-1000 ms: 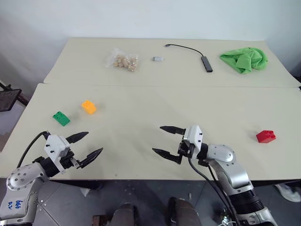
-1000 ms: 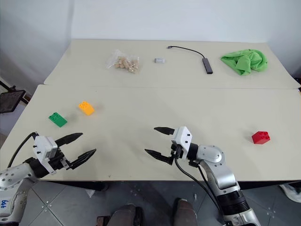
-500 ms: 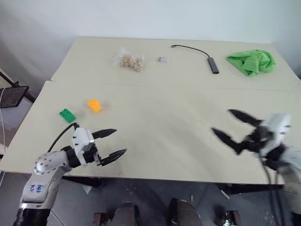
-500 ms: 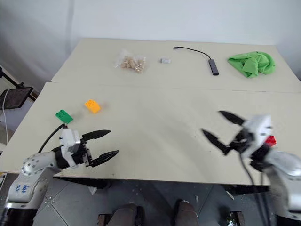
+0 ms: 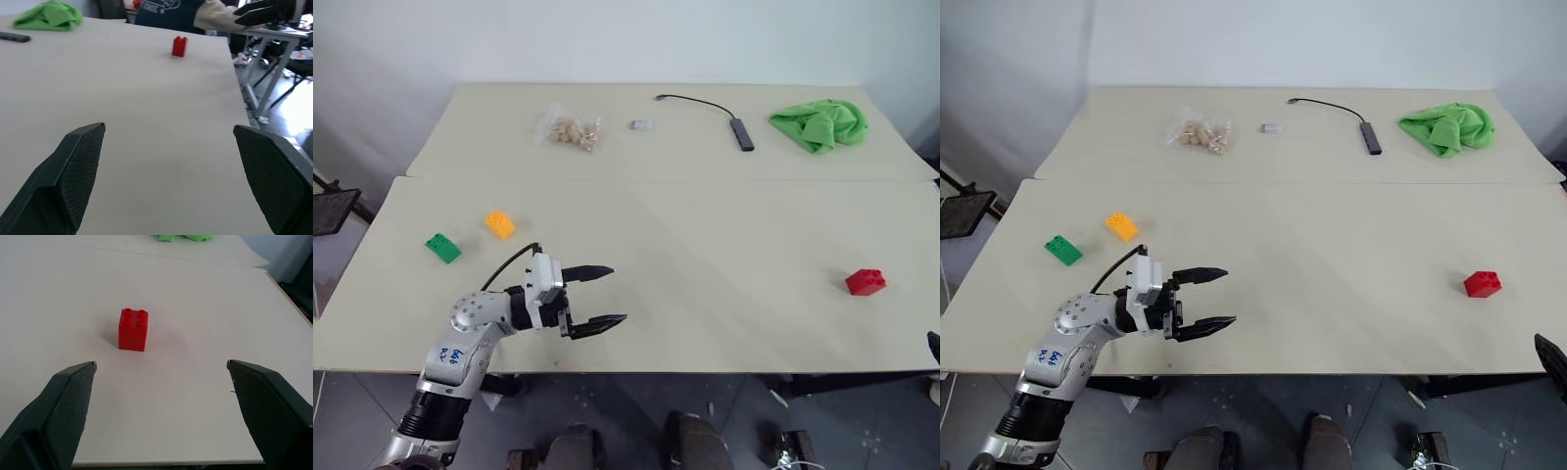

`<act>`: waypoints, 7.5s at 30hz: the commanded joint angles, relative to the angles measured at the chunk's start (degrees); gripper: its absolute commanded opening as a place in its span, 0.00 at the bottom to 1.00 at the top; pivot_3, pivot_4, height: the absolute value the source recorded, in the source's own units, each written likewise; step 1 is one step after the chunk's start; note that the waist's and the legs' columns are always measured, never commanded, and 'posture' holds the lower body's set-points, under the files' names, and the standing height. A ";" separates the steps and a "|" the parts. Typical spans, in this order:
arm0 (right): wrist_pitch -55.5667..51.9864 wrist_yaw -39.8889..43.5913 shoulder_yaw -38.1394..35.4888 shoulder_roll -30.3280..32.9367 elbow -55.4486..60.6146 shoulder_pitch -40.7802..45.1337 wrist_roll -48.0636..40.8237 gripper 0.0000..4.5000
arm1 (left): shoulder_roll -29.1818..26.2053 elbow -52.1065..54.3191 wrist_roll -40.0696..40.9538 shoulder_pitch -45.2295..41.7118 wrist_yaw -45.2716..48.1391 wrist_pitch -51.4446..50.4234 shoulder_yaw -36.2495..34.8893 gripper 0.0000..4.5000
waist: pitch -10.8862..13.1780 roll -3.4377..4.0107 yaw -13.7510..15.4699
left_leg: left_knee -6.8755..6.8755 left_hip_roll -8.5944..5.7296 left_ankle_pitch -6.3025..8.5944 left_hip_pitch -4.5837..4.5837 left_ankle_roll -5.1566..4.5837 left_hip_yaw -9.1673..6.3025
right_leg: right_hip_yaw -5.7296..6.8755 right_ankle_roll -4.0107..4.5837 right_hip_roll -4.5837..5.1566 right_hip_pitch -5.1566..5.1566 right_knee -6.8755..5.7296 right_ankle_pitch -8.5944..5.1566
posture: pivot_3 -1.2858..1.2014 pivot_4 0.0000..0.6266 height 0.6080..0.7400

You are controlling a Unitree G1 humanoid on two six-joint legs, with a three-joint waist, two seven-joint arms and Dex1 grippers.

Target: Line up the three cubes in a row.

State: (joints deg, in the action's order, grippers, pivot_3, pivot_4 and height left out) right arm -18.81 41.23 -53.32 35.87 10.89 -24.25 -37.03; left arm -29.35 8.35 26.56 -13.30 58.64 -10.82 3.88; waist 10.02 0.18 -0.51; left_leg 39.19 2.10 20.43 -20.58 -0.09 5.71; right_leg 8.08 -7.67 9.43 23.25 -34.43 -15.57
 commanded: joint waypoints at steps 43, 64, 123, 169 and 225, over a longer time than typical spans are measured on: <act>-8.00 18.20 49.40 13.47 2.95 37.38 8.98 0.32 | -3.07 5.10 -2.27 6.90 -4.96 2.74 -5.71 1.00 | 0.02 -0.06 0.23 | -0.01 -0.03 0.04 0.01 -0.11 0.34 | -0.44 -0.07 -0.07 0.17 -0.06 0.04 | 0.52 0.24 1.00; 15.83 34.62 70.73 -3.49 -35.91 69.57 28.81 0.60 | -4.14 13.83 -1.89 19.02 -13.00 1.77 -13.45 1.00 | 0.09 -0.19 0.11 | 0.07 -0.01 0.04 -0.17 -0.07 0.30 | -0.24 -0.13 -0.05 0.24 -0.07 0.07 | 0.52 0.24 1.00; 26.97 26.13 50.62 -10.98 -11.12 36.86 9.83 1.00 | -16.71 -42.88 -1.29 -2.25 -0.20 11.74 -28.75 0.33 | 0.01 -0.45 -1.23 | -0.03 0.17 0.24 0.02 0.08 0.49 | 0.20 -0.10 -0.09 0.33 -0.40 0.07 | 0.52 0.24 1.00; 14.39 25.40 48.56 -2.63 0.69 34.07 3.14 1.00 | -14.10 -13.40 -2.59 -2.66 10.53 4.42 -19.59 1.00 | 0.08 -0.51 -1.38 | 0.04 0.17 0.23 -0.01 0.00 0.40 | 0.14 -0.14 -0.04 0.29 -0.31 0.09 | 0.52 0.24 1.00; 19.09 21.00 48.29 -4.06 1.35 35.82 6.39 1.00 | -14.18 -62.04 -17.74 -28.81 26.36 34.83 -8.77 0.33 | 0.07 -0.69 -1.05 | 0.19 0.24 0.37 -0.02 0.06 0.56 | 0.46 -0.05 -0.08 0.28 -0.41 0.08 | 0.52 0.24 1.00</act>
State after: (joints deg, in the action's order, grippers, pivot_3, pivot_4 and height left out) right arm -0.07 61.73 -3.55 31.20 10.95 11.93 -29.48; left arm -42.10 -54.34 10.53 -42.25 80.63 19.13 -6.84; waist 10.09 -0.51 -1.56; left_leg 39.38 2.35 20.79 -20.59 -0.03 6.27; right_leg 8.54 -7.71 9.35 23.53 -34.84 -15.49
